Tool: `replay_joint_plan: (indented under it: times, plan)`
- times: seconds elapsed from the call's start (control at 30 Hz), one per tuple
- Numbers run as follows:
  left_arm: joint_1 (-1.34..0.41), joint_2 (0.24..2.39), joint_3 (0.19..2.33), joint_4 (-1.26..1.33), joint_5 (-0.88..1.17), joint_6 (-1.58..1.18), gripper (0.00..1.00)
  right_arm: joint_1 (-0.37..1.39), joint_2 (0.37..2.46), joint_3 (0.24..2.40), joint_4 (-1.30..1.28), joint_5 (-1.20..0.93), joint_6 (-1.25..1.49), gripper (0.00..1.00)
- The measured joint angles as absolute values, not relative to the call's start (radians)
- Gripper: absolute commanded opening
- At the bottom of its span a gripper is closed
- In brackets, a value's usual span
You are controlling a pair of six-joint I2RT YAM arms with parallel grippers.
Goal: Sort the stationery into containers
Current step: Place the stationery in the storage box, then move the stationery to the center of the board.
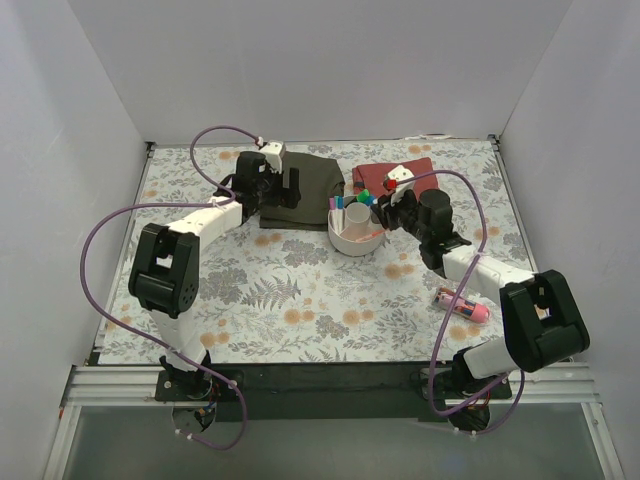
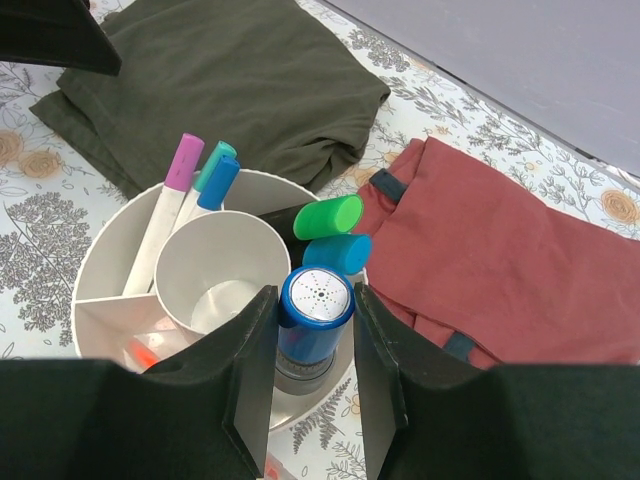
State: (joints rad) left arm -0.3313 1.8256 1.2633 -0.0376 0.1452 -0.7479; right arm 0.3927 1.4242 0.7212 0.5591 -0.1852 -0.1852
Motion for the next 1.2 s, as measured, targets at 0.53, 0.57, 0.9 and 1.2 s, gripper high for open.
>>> replay_joint_plan:
  times: [0.53, 0.57, 0.9, 1.2]
  plan:
    - [-0.352, 1.826, 1.263, -0.037, 0.13, -0.732, 0.86, 0.393, 1.441, 0.688, 0.572, -0.184, -0.179, 0.47]
    - [-0.354, 1.826, 1.263, -0.036, 0.128, -0.731, 0.86, 0.393, 1.441, 0.688, 0.572, -0.182, -0.18, 0.48]
    - [-0.372, 1.826, 1.263, -0.03, 0.119, -0.722, 0.86, 0.393, 1.415, 0.688, 0.545, -0.177, -0.183, 0.59]
    - [-0.376, 1.802, 1.263, -0.026, 0.12, -0.69, 0.86, 0.316, 1.283, 0.783, 0.259, -0.148, -0.261, 0.66]
